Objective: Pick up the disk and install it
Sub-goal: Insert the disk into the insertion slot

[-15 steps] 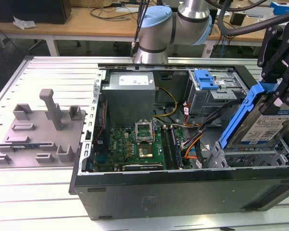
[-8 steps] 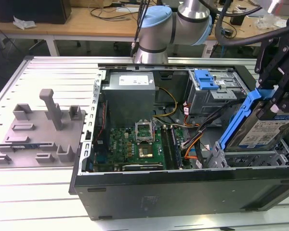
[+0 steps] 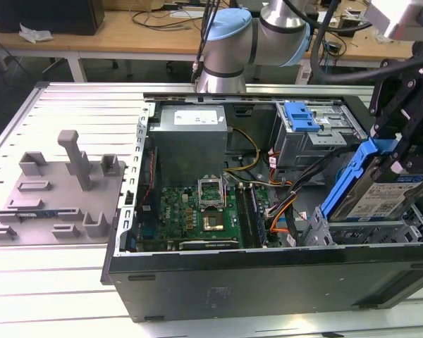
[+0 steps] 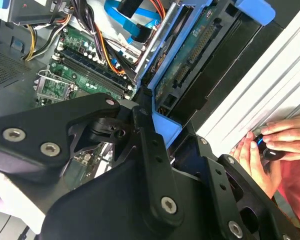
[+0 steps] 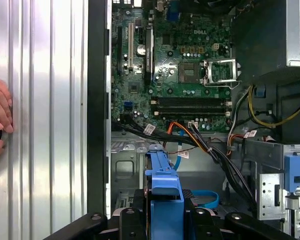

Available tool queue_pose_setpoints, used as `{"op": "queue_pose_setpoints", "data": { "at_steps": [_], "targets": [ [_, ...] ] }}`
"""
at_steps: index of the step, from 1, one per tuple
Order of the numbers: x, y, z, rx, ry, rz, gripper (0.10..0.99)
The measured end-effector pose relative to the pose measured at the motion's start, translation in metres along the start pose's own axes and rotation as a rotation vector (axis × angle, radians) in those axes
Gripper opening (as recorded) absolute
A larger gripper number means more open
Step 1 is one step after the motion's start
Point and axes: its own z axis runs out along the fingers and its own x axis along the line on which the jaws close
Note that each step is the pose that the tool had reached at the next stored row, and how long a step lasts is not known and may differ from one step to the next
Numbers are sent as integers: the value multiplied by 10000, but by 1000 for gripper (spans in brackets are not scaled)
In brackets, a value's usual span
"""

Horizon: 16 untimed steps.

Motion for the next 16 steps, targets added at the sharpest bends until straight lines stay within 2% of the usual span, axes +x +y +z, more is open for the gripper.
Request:
{"op": "queue_pose_setpoints", "data": {
  "at_steps": [2, 7, 8, 10, 11, 16],
  "targets": [
    [6, -1, 19, 0, 0, 0, 369],
    [43, -3, 126, 1, 4, 0, 380],
    [45, -4, 135, 1, 3, 0, 439],
    [47, -4, 153, 0, 1, 0, 439],
    [48, -4, 159, 1, 3, 0, 506],
    [49, -5, 169, 0, 1, 0, 506]
  ]
}}
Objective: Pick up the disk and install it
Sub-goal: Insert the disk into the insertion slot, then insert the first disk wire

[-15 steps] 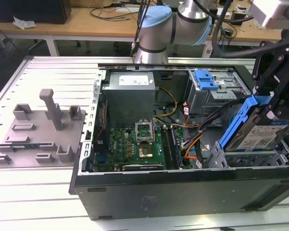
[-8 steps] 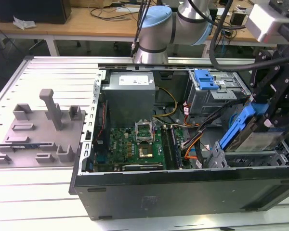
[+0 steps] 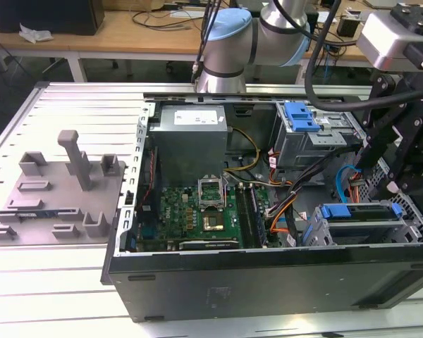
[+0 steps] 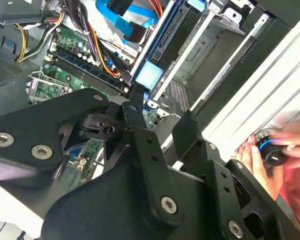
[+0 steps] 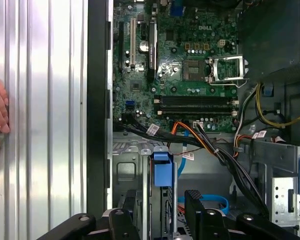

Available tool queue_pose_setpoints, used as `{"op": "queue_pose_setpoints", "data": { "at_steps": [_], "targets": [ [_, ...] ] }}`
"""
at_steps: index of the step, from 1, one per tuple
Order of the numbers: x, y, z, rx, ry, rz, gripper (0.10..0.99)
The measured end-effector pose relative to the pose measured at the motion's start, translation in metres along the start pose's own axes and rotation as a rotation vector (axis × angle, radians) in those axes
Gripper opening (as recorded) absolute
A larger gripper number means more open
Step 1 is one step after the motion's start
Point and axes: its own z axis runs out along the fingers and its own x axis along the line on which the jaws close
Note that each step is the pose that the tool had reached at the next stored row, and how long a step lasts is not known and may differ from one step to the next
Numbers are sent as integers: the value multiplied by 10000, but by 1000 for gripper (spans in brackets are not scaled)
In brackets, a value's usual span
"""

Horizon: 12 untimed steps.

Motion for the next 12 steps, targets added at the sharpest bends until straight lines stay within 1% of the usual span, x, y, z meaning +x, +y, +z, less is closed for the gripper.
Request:
{"op": "queue_pose_setpoints", "data": {
  "at_steps": [12],
  "targets": [
    [0, 0, 9, 0, 0, 0, 506]
  ]
}}
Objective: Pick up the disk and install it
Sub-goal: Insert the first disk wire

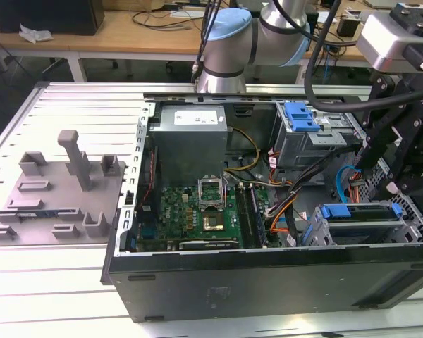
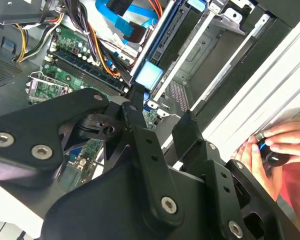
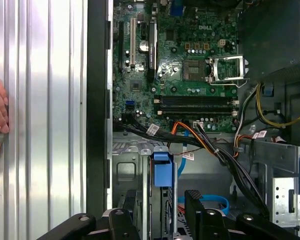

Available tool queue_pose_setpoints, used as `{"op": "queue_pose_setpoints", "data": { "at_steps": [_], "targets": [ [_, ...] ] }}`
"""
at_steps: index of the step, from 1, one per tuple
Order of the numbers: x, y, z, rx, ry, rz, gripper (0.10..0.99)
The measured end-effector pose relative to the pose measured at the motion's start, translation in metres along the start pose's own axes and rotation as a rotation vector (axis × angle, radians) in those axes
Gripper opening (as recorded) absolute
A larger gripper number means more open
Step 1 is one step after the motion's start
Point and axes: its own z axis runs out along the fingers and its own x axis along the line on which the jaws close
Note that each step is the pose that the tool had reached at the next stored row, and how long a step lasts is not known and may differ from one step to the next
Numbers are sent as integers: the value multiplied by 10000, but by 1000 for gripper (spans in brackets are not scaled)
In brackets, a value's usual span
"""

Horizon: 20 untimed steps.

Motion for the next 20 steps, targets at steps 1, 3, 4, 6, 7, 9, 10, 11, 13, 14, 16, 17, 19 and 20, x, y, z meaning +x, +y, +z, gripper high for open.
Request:
{"op": "queue_pose_setpoints", "data": {
  "at_steps": [1, 3, 4, 6, 7, 9, 10, 11, 13, 14, 16, 17, 19, 20],
  "targets": [
    [0, 0, 1, 0, 0, 0, 506],
    [-222, -4, 13, -6, 162, 4, 506],
    [-322, -4, 16, -7, 249, 7, 506],
    [-389, -3, 22, -46, 595, 18, 506],
    [-431, -3, 23, -91, 866, 27, 506],
    [-478, -4, 25, -157, 1285, 40, 506],
    [-511, -4, 28, -161, 1540, 48, 506],
    [-540, -5, 28, -161, 1754, 55, 506],
    [-594, -4, 32, -161, 2129, 69, 490],
    [-618, -5, 33, -161, 2323, 75, 427],
    [-650, -3, 35, -161, 2595, 85, 353],
    [-655, -1, 36, -160, 2668, 88, 353],
    [-783, 0, 47, -161, 2912, 96, 353],
    [-821, 0, 54, -159, 3037, 87, 353]
  ]
}}
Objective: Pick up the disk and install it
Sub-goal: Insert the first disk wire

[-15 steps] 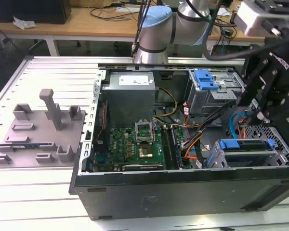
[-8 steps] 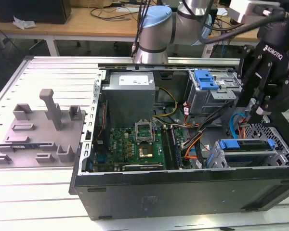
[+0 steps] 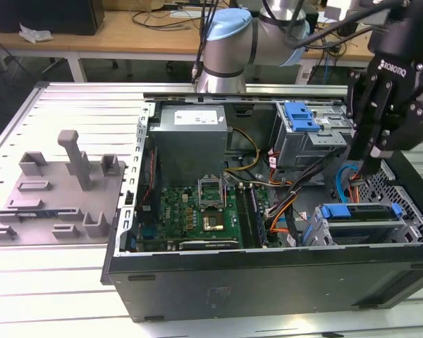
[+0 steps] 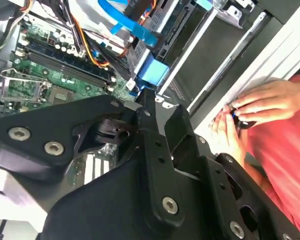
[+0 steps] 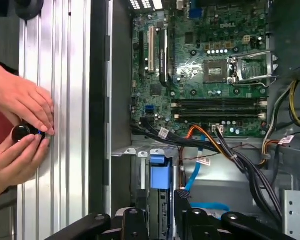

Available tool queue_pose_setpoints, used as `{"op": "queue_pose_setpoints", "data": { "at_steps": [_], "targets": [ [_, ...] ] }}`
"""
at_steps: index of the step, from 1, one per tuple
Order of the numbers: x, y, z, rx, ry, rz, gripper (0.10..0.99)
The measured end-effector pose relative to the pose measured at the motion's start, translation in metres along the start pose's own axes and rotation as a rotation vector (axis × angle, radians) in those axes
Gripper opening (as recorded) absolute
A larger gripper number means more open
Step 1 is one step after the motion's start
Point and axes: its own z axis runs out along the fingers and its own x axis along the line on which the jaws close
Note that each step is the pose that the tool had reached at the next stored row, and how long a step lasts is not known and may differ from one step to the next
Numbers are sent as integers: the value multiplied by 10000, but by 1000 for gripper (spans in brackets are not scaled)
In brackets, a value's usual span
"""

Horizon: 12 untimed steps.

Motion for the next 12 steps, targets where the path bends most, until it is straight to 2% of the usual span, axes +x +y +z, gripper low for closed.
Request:
{"op": "queue_pose_setpoints", "data": {
  "at_steps": [1, 2, 3, 4, 6, 7, 8, 9, 10, 11, 12],
  "targets": [
    [-36, 0, -6, 17, 149, -59, 353],
    [-100, -15, -12, 38, 175, -142, 353],
    [-137, -110, -13, 37, 174, -146, 353],
    [-142, -216, -5, -25, 177, -172, 353],
    [-147, -319, 3, -114, 176, -208, 353],
    [-155, -397, 9, -158, 186, -221, 353],
    [-217, -420, -2, -163, 464, -208, 353],
    [-262, -420, -14, -126, 757, -179, 353],
    [-274, -419, -16, -60, 832, -155, 353],
    [-288, -420, -20, 121, 899, -85, 353],
    [-302, -419, -22, 242, 905, -30, 353]
  ]
}}
